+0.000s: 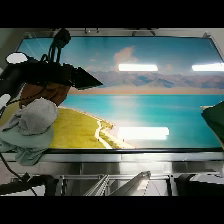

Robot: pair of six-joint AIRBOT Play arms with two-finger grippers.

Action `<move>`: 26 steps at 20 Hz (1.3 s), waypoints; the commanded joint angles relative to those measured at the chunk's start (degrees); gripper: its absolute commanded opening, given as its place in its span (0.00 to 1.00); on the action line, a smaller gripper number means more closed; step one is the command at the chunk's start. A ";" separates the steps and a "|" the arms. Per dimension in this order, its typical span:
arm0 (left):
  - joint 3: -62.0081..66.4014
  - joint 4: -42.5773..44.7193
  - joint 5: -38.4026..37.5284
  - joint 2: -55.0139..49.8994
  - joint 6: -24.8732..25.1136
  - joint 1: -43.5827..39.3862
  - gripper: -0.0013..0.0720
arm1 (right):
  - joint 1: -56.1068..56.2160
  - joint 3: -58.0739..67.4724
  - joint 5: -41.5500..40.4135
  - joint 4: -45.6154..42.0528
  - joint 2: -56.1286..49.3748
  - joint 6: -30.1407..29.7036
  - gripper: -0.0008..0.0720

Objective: Fold the shirts.

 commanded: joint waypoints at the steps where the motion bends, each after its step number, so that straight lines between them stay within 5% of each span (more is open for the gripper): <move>1: -0.02 -0.15 -1.14 -2.12 -1.09 -1.33 0.04 | -0.04 -4.09 -2.86 -2.47 -1.36 0.61 0.43; 2: -0.02 -0.24 -1.16 -2.54 -1.20 -1.33 0.04 | -0.04 -4.09 -1.29 -2.58 -1.86 0.61 0.78; 3: -0.02 -0.22 -1.07 -2.73 -1.55 -1.11 0.04 | -0.02 -4.07 0.52 -3.23 -1.97 0.79 0.83; 11: 8.41 -0.42 -4.24 -2.69 -3.19 2.67 0.04 | 2.75 1.68 16.37 0.81 -0.63 5.97 0.82; 13: 12.00 -0.35 -4.22 -2.69 -3.69 2.60 0.04 | 4.85 1.73 15.98 10.19 0.28 7.89 0.68; 15: 15.32 2.05 -4.13 -2.69 -4.63 2.60 0.04 | 8.22 1.70 13.42 26.36 0.33 3.61 0.04; 21: 19.56 13.51 -2.99 -0.68 -12.83 6.60 0.03 | 25.64 0.74 6.69 53.48 5.68 -10.36 0.04; 26: -4.79 21.62 3.41 14.69 -12.98 8.61 0.04 | 49.20 -16.63 -13.99 59.58 23.61 -21.00 0.04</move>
